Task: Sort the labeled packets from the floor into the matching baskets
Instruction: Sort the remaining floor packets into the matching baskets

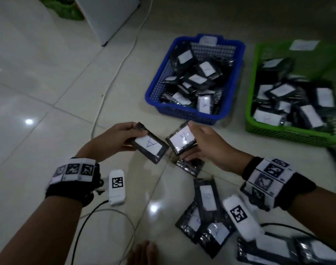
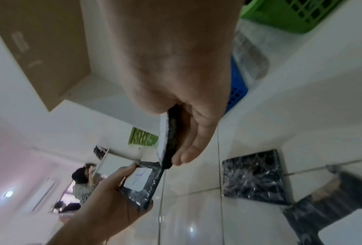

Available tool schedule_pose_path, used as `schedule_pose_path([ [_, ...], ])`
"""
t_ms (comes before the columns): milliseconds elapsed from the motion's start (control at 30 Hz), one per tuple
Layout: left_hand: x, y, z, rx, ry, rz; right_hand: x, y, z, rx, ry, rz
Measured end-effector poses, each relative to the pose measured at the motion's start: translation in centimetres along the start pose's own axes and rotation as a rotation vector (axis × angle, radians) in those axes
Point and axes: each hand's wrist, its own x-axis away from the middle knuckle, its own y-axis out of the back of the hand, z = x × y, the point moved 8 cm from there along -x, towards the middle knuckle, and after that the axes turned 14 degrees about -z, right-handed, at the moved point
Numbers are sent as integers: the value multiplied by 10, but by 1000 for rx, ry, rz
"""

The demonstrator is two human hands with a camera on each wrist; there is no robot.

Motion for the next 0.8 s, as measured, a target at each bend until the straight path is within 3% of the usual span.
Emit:
schedule_pose_path([
  [133, -13, -26, -30, 68, -37, 35, -3, 51, 13, 128, 103, -172],
  [267, -37, -35, -68, 225, -112, -129, -14, 97, 45, 62, 158, -365],
  [367, -59, -39, -91, 493, -107, -258, -45, 118, 60, -78, 98, -491],
  [467, -90, -51, -109, 570, -144, -310, -78, 121, 72, -244, 40, -585],
  [567, -109, -63, -127, 405, -264, -308, -107, 120, 72, -249, 26, -682],
  [633, -110, -70, -136, 236, -379, -276, -122, 116, 68, -143, 27, -669],
  [700, -102, -67, -138, 72, -477, -339, -123, 113, 67, 24, 72, -651],
  [800, -65, -57, -138, -86, -763, -550, -92, 109, 94, 477, 458, -676],
])
